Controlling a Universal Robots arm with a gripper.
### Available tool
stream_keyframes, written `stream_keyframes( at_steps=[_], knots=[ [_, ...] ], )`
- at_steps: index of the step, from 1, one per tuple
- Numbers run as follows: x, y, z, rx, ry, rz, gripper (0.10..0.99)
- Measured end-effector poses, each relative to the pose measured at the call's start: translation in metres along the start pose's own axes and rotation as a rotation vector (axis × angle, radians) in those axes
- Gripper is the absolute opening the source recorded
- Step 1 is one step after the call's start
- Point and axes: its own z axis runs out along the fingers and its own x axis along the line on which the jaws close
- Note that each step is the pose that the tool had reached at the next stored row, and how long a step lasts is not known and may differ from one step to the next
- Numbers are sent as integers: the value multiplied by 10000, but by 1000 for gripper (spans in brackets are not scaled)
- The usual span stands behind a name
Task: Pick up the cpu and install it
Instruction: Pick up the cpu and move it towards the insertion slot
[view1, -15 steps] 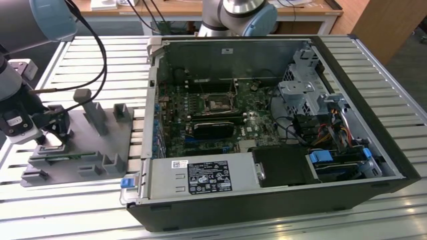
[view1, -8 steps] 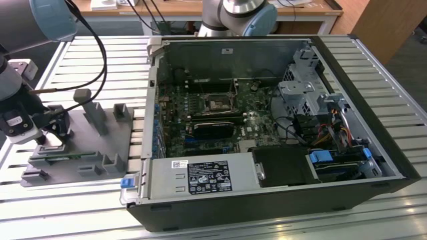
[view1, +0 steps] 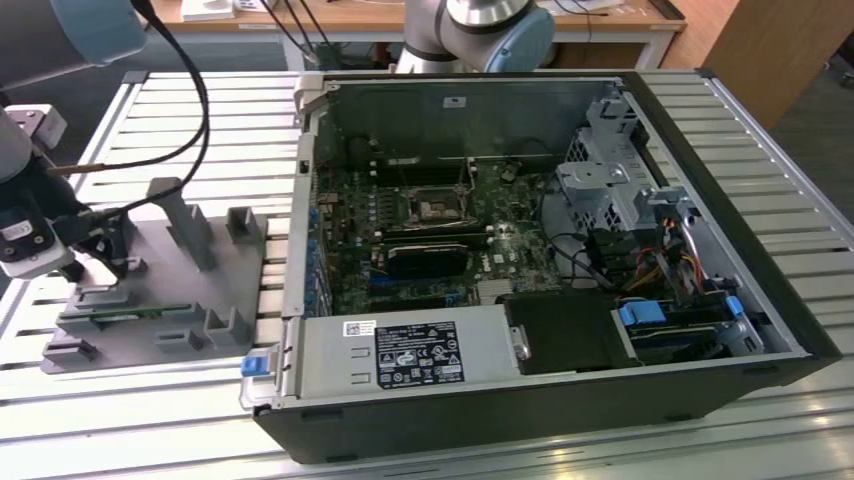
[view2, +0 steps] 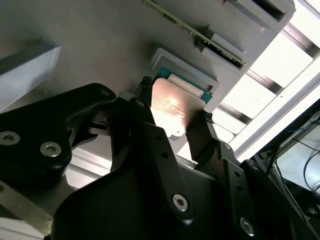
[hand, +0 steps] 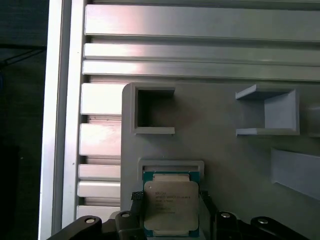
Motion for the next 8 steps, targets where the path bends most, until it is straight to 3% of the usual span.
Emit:
stream_keyframes(
  at_steps=[8],
  knots=[
    [0, 7, -164, 0, 1, 0, 525]
  ],
)
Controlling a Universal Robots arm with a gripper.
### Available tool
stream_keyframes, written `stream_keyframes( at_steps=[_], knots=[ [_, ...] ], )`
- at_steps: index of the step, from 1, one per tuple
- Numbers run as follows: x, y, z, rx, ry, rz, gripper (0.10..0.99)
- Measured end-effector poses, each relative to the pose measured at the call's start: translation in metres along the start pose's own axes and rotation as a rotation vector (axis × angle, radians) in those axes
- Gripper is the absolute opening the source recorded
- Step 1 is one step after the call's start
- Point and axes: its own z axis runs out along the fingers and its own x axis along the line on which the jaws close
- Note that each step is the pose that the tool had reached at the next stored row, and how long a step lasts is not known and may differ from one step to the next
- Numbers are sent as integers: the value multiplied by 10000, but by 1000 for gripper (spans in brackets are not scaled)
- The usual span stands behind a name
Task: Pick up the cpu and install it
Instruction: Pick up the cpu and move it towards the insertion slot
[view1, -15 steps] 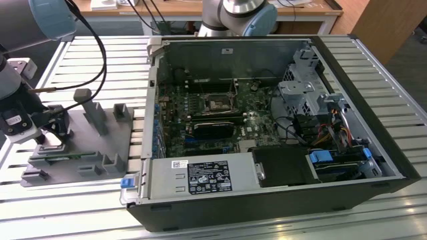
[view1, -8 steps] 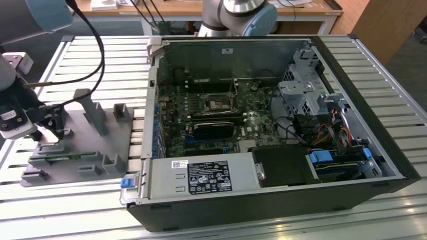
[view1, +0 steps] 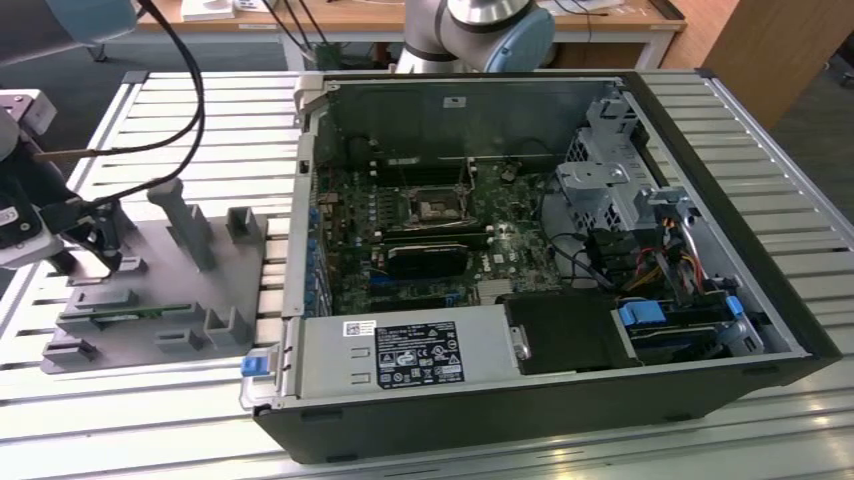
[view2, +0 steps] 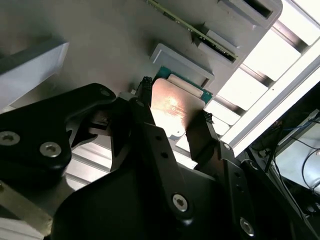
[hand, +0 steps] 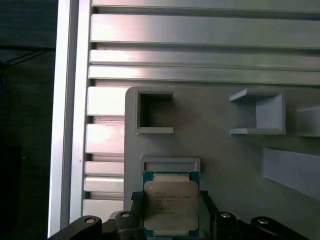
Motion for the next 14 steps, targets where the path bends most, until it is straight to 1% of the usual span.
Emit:
stream_keyframes(
  at_steps=[4, 10, 14],
  knots=[
    [0, 5, -112, 0, 1, 0, 525],
    [0, 11, -232, -1, 2, -1, 525],
    [0, 16, -342, -2, 1, -1, 525]
  ],
)
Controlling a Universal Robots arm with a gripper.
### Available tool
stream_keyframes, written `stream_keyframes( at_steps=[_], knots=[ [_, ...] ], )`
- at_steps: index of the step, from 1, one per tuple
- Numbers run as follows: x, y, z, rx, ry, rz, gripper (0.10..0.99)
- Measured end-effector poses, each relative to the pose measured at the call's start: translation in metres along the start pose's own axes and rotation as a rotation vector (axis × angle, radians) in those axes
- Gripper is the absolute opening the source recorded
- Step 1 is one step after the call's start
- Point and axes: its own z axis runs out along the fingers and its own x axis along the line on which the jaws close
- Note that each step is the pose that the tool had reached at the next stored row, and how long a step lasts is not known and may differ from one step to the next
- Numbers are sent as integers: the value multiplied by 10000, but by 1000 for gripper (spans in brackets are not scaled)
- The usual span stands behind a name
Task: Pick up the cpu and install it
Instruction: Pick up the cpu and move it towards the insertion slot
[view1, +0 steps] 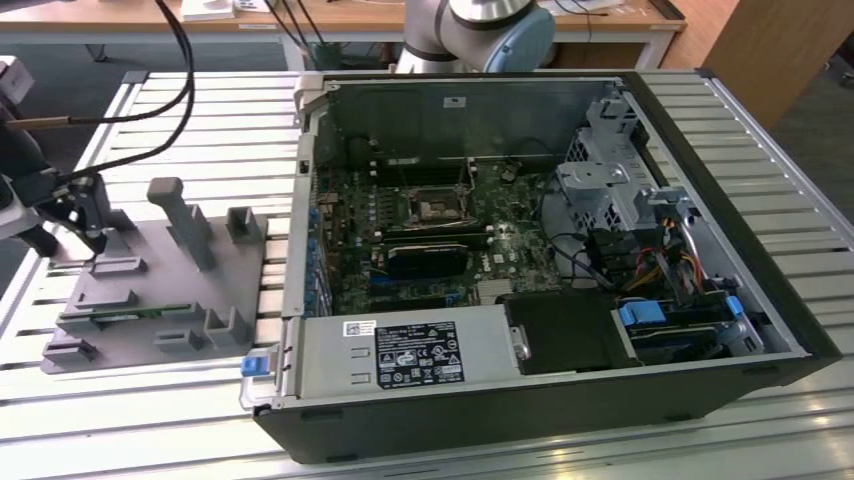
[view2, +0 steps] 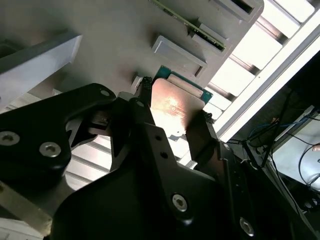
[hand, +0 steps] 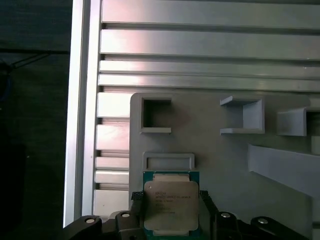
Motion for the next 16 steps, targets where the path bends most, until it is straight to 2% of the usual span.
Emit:
stream_keyframes(
  at_steps=[10, 16],
  knots=[
    [1, 13, -281, 0, 0, 0, 525],
    [1, 23, -488, 0, 0, 0, 525]
  ],
)
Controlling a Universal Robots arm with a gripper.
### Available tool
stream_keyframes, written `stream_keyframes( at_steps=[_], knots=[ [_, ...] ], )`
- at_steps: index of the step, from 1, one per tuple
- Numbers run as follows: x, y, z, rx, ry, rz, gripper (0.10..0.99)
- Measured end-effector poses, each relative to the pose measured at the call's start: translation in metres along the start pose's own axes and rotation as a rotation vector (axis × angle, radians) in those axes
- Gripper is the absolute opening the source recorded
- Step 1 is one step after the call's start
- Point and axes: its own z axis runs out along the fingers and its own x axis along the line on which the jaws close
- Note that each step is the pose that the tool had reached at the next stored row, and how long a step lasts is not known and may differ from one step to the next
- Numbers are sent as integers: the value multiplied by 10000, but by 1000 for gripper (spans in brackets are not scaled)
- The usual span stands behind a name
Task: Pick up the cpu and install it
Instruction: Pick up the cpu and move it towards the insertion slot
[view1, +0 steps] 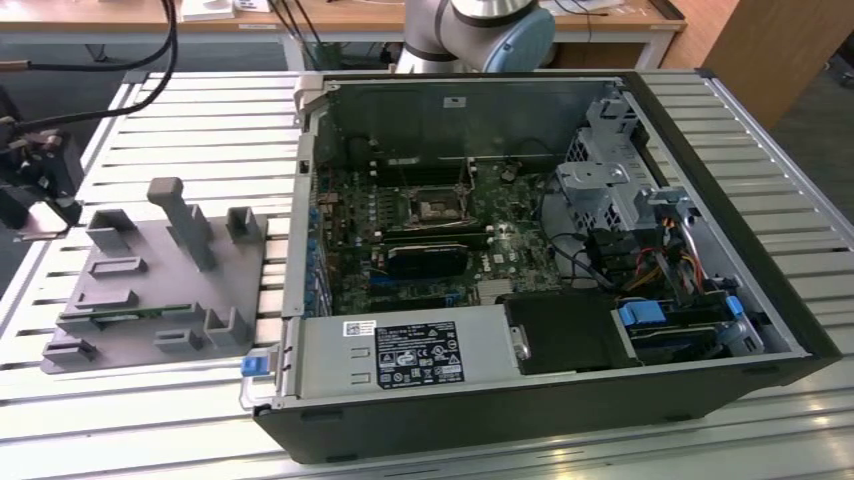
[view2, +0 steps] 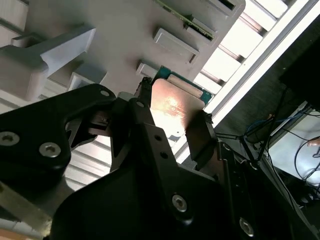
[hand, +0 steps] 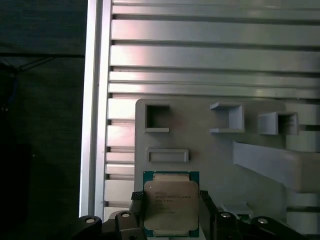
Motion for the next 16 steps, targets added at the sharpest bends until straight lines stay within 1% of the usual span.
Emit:
stream_keyframes(
  at_steps=[10, 16],
  knots=[
    [0, 15, -336, 0, 0, 0, 525],
    [0, 24, -516, 0, 0, 0, 525]
  ],
)
